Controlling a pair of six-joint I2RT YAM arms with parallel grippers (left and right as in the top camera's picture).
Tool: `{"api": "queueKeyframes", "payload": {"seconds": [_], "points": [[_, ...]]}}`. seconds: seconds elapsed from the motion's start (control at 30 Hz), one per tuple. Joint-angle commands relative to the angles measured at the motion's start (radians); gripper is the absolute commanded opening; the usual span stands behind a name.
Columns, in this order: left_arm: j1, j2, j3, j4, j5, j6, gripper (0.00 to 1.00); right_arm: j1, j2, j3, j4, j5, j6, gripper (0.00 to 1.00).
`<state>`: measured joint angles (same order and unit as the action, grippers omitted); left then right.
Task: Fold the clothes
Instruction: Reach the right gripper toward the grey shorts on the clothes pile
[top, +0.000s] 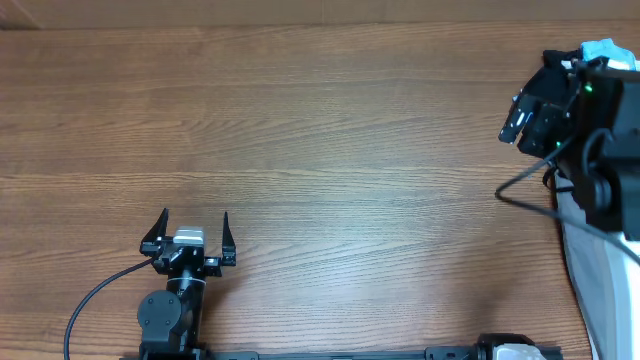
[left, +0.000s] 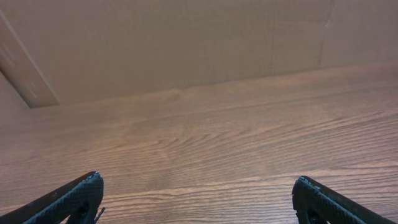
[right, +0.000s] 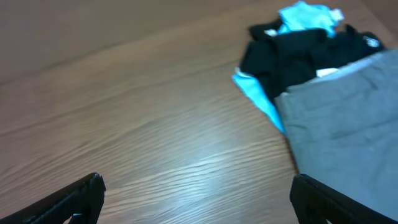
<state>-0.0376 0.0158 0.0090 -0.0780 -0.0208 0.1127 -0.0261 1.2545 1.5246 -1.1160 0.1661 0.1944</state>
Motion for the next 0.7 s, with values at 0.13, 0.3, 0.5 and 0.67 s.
{"api": "queueKeyframes", "payload": {"seconds": [0.13,0.3,0.5,0.67], "points": [[0.006,-0.01,-0.004,0.004,-0.012,0.021,1.0,-0.025,0.145,0.027,0.097,0.215,0.019,1.0],[0.006,-0.01,-0.004,0.004,-0.012,0.021,1.0,-0.09,0.282,0.027,0.143,0.278,0.019,1.0],[0.006,-0.01,-0.004,0.004,-0.012,0.021,1.0,-0.191,0.431,0.027,0.217,0.278,0.019,1.0],[0.006,-0.01,-0.004,0.004,-0.012,0.021,1.0,-0.262,0.544,0.027,0.29,0.278,0.018,1.0]]}}
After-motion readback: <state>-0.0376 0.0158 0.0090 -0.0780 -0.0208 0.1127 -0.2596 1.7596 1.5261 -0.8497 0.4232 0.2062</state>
